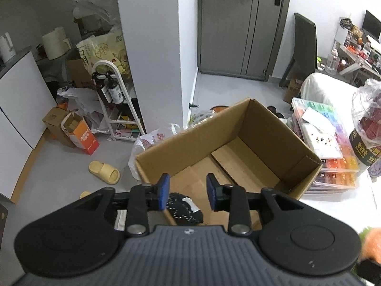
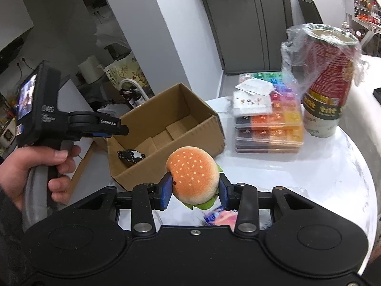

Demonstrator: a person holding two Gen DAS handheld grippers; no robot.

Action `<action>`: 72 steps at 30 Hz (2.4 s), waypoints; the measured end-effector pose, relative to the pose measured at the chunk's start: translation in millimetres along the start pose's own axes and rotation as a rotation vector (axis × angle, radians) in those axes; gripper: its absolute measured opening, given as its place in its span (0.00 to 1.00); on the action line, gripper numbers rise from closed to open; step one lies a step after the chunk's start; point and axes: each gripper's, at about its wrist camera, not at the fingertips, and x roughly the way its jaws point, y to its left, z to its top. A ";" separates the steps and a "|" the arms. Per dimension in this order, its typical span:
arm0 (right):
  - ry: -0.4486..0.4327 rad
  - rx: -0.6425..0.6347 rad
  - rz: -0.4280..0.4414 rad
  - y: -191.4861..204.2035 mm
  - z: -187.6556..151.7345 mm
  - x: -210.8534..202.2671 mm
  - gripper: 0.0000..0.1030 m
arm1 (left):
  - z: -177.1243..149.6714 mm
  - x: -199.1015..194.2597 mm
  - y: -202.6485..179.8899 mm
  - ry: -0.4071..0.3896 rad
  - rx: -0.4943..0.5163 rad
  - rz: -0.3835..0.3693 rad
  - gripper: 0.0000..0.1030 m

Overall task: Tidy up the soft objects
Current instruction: 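Lower the black strap into the cardboard box and open the left gripper, then lower the burger plush into the cardboard box and open the right gripper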

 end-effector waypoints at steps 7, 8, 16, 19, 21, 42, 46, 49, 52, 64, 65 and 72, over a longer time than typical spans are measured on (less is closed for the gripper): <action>0.007 -0.007 0.028 15.5 16.3 21.7 0.38 | -9.7 -26.7 20.6 -0.038 -0.079 -0.001 0.46; 0.008 -0.007 0.038 17.6 18.9 24.9 0.38 | -12.2 -29.5 24.1 -0.038 -0.090 -0.002 0.47; 0.022 -0.035 0.064 41.8 40.8 56.0 0.38 | -28.7 -49.7 57.2 -0.050 -0.225 0.027 0.55; 0.031 -0.060 0.053 51.1 45.6 69.2 0.38 | -34.3 -55.1 64.3 -0.068 -0.248 0.028 0.57; 0.037 -0.076 0.050 56.8 48.8 78.5 0.38 | -38.0 -57.3 67.7 -0.074 -0.248 0.022 0.57; 0.201 -0.113 -0.069 90.5 43.5 150.0 0.38 | -48.2 -63.5 87.7 -0.075 -0.292 -0.047 0.58; 0.230 -0.142 -0.097 96.8 43.0 158.4 0.38 | -48.2 -62.7 89.4 -0.073 -0.297 -0.048 0.58; 0.259 -0.163 -0.106 101.4 42.6 161.1 0.42 | -47.9 -62.6 90.2 -0.074 -0.300 -0.050 0.58; 0.278 -0.175 -0.118 103.7 41.9 161.4 0.45 | -47.5 -61.9 90.4 -0.072 -0.302 -0.054 0.58; 0.257 -0.218 -0.137 106.5 46.5 128.3 0.87 | -48.4 -63.9 90.2 -0.077 -0.296 -0.060 0.58; 0.247 -0.205 -0.134 102.9 48.9 123.6 0.88 | -48.1 -64.5 89.5 -0.079 -0.295 -0.060 0.58; 0.181 -0.140 -0.125 73.0 56.7 79.2 0.91 | -47.4 -72.0 71.8 -0.085 -0.261 -0.079 0.58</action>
